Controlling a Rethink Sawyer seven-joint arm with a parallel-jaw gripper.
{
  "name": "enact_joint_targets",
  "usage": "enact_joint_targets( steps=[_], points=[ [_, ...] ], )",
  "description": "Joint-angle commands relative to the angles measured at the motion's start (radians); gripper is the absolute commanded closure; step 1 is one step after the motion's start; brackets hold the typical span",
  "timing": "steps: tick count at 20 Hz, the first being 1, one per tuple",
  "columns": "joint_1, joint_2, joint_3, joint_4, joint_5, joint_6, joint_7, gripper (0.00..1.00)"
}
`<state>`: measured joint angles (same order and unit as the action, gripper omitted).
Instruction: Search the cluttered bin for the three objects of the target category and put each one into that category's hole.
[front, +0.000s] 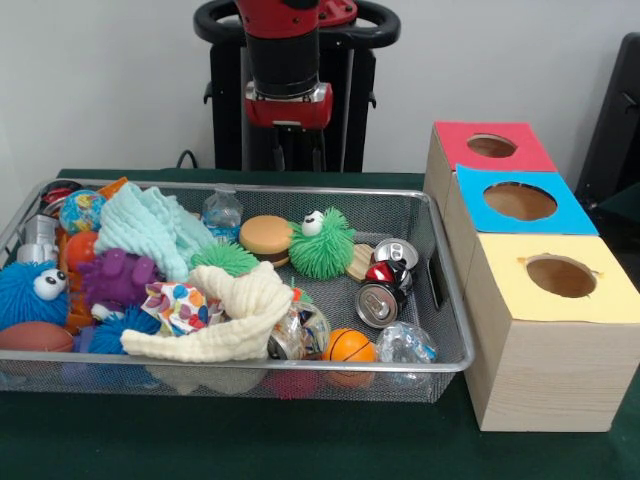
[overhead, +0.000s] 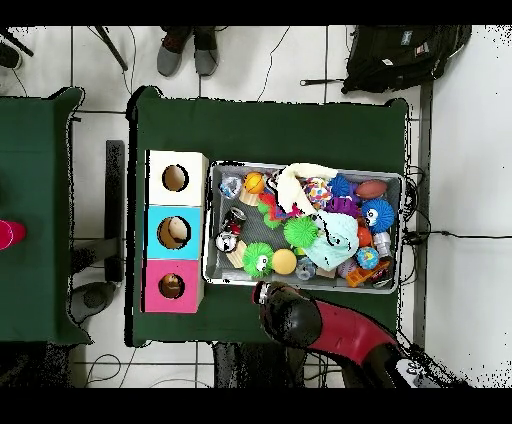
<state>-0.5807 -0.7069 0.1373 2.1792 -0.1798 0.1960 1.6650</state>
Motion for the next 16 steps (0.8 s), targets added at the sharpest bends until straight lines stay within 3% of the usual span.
enact_joint_targets(
  steps=[1, 16],
  points=[
    [-0.019, 0.039, 0.089, -0.148, -0.026, -0.083, 0.078, 0.00],
    [-0.002, 0.057, 0.061, -0.230, -0.016, -0.018, 0.066, 0.00]
  ],
)
